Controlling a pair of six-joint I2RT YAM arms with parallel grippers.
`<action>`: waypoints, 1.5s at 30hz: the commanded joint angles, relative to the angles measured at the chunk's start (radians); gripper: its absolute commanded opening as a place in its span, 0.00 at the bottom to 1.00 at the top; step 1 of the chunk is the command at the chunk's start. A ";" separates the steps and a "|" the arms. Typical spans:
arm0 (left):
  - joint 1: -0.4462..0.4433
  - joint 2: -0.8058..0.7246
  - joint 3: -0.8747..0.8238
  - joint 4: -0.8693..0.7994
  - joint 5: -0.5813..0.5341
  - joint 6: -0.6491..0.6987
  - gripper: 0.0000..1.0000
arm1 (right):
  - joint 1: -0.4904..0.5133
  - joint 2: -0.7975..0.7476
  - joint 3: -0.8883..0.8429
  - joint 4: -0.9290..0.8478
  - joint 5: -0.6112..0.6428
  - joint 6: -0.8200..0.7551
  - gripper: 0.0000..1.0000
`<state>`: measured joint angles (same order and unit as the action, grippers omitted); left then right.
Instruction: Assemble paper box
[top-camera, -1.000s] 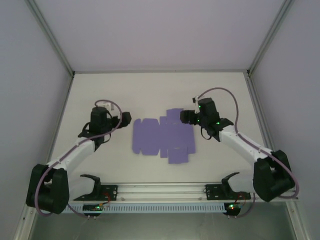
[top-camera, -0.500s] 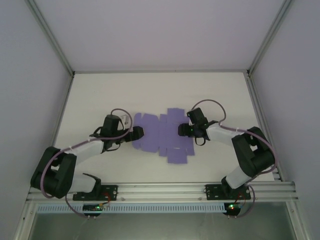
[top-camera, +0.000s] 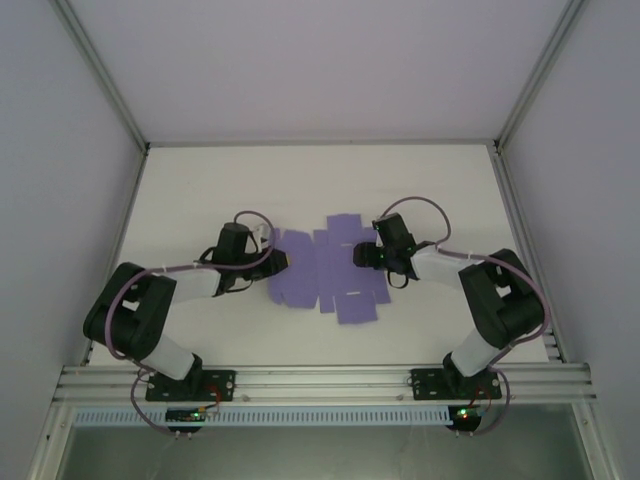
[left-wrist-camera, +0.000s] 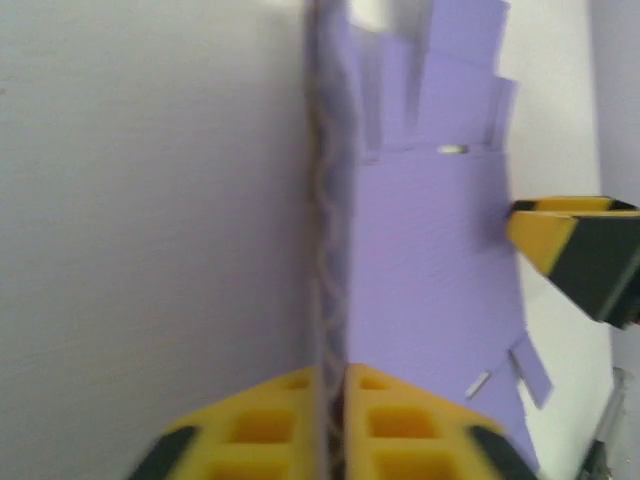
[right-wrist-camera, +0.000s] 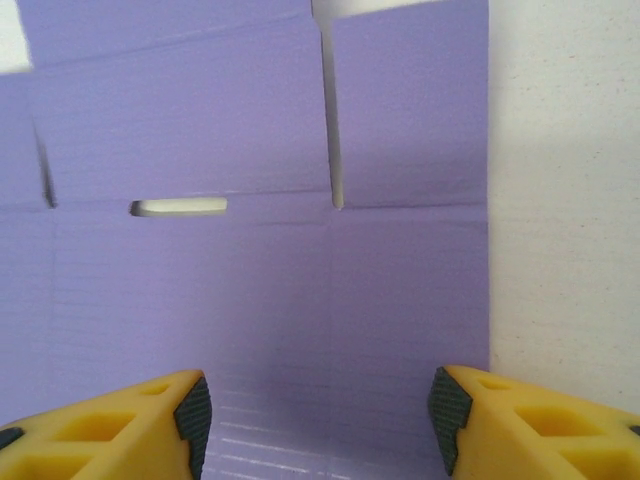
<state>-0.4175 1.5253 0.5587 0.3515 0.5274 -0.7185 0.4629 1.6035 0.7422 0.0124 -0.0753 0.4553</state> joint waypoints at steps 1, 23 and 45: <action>-0.003 -0.063 0.048 0.042 0.026 -0.001 0.00 | -0.026 -0.057 -0.019 -0.156 -0.011 -0.037 0.68; 0.081 -0.511 0.120 0.092 0.270 -0.179 0.00 | -0.357 -0.534 0.067 -0.234 -0.879 -0.077 0.59; 0.132 -0.587 0.094 -0.509 -0.149 0.056 1.00 | -0.196 -0.368 0.159 -0.446 -0.290 -0.363 0.00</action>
<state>-0.2897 0.9451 0.6373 0.0475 0.5251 -0.7372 0.2050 1.1713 0.8734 -0.3603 -0.6037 0.2047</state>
